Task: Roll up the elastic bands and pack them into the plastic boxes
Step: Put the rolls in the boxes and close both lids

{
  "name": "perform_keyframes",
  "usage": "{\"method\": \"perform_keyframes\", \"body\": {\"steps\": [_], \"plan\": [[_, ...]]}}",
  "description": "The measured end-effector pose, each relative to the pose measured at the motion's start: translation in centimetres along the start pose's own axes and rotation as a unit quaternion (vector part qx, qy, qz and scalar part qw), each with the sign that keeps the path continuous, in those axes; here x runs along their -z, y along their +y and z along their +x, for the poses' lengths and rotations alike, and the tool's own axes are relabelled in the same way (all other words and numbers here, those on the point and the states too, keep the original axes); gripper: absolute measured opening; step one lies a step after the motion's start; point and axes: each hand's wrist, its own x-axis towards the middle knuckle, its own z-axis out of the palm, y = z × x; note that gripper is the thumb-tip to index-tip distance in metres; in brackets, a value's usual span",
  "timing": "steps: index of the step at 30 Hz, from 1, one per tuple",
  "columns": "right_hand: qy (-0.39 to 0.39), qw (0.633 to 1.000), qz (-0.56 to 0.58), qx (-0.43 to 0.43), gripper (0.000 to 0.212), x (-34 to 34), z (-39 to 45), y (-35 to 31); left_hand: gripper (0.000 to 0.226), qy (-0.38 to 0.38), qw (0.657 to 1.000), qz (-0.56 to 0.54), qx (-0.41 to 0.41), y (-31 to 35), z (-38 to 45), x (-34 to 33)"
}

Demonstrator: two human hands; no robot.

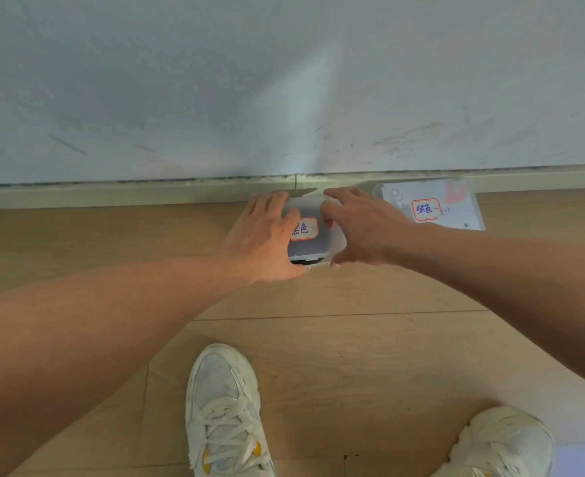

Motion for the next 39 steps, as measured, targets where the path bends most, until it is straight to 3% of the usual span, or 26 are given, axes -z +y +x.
{"method": "perform_keyframes", "body": {"steps": [7, 13, 18, 33, 36, 39], "plan": [[-0.020, 0.999, -0.015, 0.026, 0.048, 0.9, 0.0, 0.3, 0.073, -0.026, 0.999, 0.034, 0.000, 0.7, -0.1, 0.9], [-0.021, 0.999, -0.026, 0.026, 0.053, 0.6, -0.2, -0.2, 0.070, -0.040, 0.997, 0.062, -0.016, 0.8, -0.2, 1.1], [0.010, 0.998, -0.065, 0.013, 0.070, -1.5, -0.5, -1.1, 0.069, -0.052, 0.995, 0.078, -0.026, 0.9, -0.1, 1.0], [0.076, 0.996, -0.039, -0.026, 0.048, -3.2, -1.8, -0.2, 0.078, -0.024, 0.999, 0.040, -0.002, 0.6, 1.1, 0.2], [0.169, 0.978, 0.078, -0.098, 0.036, -2.3, -4.2, 2.8, 0.075, -0.025, 0.999, -0.012, 0.028, 1.3, 2.0, 0.7], [0.271, 0.900, 0.140, -0.313, 0.038, -2.7, -6.8, 7.8, 0.067, -0.023, 0.999, -0.002, 0.035, 1.5, 2.3, 0.8]]}}
